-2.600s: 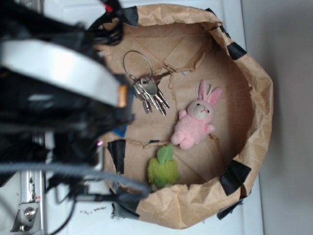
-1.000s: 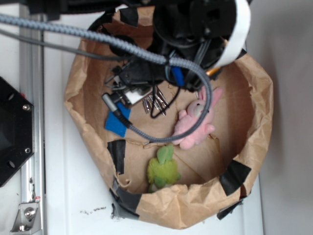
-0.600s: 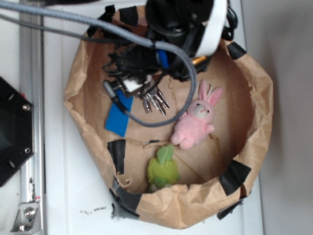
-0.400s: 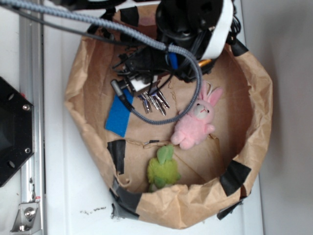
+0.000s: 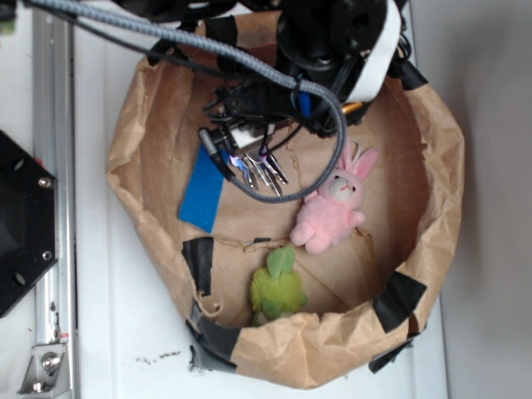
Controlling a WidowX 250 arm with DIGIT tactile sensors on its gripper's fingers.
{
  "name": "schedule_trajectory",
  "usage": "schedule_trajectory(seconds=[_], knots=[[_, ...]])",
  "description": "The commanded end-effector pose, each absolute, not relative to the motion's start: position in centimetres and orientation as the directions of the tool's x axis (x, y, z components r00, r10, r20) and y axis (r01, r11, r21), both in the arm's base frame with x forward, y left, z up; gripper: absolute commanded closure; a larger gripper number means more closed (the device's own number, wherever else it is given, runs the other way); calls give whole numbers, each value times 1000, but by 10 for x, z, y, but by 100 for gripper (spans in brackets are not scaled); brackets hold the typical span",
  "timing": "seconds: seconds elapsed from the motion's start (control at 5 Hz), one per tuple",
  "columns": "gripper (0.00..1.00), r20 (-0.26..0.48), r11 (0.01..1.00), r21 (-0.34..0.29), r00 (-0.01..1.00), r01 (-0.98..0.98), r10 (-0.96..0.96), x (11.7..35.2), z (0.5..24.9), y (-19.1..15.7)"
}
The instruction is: Grab the silver keys.
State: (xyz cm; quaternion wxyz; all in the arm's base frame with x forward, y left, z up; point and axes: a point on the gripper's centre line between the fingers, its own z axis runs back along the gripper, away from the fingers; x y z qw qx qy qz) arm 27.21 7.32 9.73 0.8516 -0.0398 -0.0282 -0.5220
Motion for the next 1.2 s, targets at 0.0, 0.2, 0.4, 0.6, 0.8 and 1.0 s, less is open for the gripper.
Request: schedule_trajectory(seconds=[0.0,0.2,0.4,0.6,0.8,1.0], knots=[[0,95,427,23,423,904,-901,272,113,73],[0,80,427,31,423,904,-902,270,113,74],[0,38,419,8,419,908,-907,263,107,78],[0,4,383,-55,383,922,-924,250,98,77],[0,-12,367,-76,367,927,-930,246,88,75],[0,-2,367,-41,367,929,-930,247,79,77]])
